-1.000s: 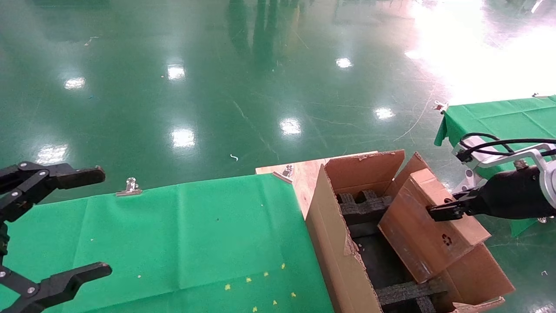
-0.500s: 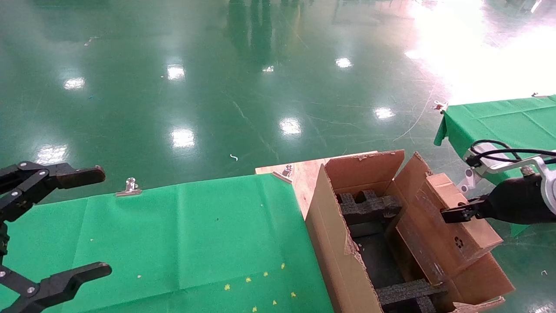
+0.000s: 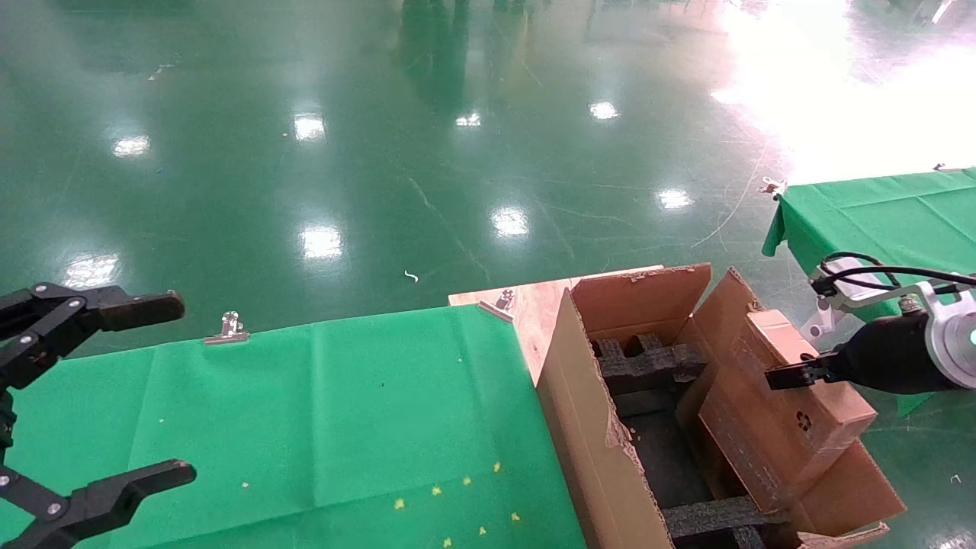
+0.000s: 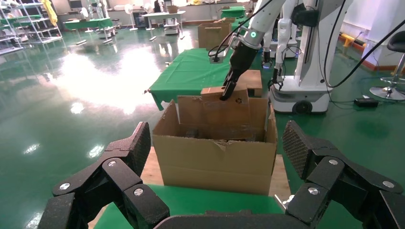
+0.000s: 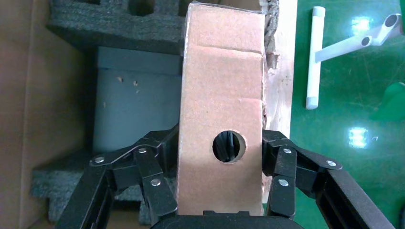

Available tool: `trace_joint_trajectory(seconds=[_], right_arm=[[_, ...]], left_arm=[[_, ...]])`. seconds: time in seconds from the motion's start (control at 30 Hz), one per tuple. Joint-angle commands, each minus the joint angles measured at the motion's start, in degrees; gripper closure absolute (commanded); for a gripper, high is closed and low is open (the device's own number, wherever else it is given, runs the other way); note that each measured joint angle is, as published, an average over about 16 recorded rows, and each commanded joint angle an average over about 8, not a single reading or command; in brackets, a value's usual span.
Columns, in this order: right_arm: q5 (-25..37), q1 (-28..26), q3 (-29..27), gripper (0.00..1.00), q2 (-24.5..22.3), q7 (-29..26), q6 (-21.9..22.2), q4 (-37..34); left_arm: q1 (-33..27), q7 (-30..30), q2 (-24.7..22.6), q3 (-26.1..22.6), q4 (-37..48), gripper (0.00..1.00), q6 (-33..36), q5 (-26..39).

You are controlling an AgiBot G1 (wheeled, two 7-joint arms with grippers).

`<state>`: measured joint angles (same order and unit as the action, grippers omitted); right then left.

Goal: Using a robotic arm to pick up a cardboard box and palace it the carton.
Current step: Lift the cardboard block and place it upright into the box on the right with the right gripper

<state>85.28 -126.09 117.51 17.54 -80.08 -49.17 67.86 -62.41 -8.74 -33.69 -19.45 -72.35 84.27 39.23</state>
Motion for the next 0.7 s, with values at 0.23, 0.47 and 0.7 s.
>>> trace_joint_trajectory(seconds=[0.23,0.47,0.7], right_arm=[[-0.3,0.4,-0.5,1.0,1.5,0.2,2.5,-2.5],[0.1,1.4,-0.2,1.0,2.3,0.3,3.5,-3.2],[0.3,3.7,0.7,1.0,3.0,-0.3,5.4,-3.5]], left_arm=[[0.0,0.0,0.0,0.0,0.0,0.0,0.0,0.0],[0.0,0.0,0.0,0.0,0.0,0.0,0.0,0.0],[0.0,0.0,0.0,0.0,0.0,0.0,0.0,0.0]])
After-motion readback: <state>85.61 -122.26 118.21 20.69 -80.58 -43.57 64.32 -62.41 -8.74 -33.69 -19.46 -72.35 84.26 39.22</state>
